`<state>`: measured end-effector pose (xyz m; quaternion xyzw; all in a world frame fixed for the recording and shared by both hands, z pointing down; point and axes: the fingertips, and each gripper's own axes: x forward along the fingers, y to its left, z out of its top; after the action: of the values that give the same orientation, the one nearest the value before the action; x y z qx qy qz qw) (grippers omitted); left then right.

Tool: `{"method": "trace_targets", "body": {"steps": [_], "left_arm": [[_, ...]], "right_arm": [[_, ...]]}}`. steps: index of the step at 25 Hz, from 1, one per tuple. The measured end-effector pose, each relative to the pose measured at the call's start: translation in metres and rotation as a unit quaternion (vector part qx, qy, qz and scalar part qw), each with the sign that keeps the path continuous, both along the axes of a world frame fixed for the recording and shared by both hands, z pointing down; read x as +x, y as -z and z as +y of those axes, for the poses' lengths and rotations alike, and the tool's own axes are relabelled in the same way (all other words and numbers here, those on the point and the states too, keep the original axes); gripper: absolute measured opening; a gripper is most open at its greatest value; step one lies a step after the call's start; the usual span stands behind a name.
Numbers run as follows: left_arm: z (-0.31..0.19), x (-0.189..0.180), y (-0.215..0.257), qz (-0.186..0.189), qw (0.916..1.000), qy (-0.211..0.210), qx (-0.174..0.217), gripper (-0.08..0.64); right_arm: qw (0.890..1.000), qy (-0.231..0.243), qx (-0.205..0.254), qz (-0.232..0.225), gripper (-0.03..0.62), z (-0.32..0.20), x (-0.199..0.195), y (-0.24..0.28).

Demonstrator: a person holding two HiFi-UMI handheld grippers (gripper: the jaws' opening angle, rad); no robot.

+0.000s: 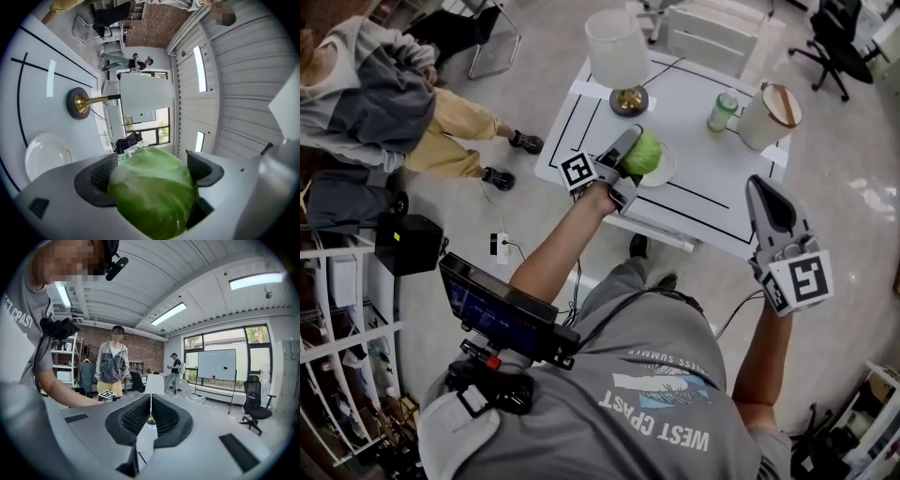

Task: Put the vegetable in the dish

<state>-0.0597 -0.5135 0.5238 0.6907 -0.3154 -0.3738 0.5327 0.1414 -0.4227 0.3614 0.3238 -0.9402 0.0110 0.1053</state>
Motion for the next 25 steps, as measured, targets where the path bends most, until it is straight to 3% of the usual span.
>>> {"method": "trace_targets", "body": {"steps": [4, 9, 14, 19, 25], "left_arm": [[-0.005, -0.003, -0.027, -0.022, 0.9996, -0.003, -0.019, 0.468], [-0.011, -0.006, -0.065, -0.079, 0.9953, -0.01, -0.055, 0.468], [-0.015, -0.019, -0.099, -0.076, 0.9922, -0.018, -0.098, 0.468], [-0.022, -0.02, -0.13, -0.118, 0.9863, -0.016, -0.114, 0.468], [-0.027, -0.018, -0.157, -0.133, 0.9806, -0.022, -0.142, 0.468]], "right_arm": [[1.0, -0.005, -0.008, -0.001, 0.009, -0.003, 0.0, -0.007], [1.0, -0.01, -0.017, 0.003, 0.009, -0.009, 0.002, -0.013], [1.0, -0.018, -0.023, 0.005, 0.009, -0.014, -0.011, -0.018], [0.999, -0.018, -0.034, 0.005, 0.009, -0.02, -0.007, -0.032], [0.999, -0.024, -0.048, 0.005, 0.009, -0.028, -0.008, -0.04]]}}
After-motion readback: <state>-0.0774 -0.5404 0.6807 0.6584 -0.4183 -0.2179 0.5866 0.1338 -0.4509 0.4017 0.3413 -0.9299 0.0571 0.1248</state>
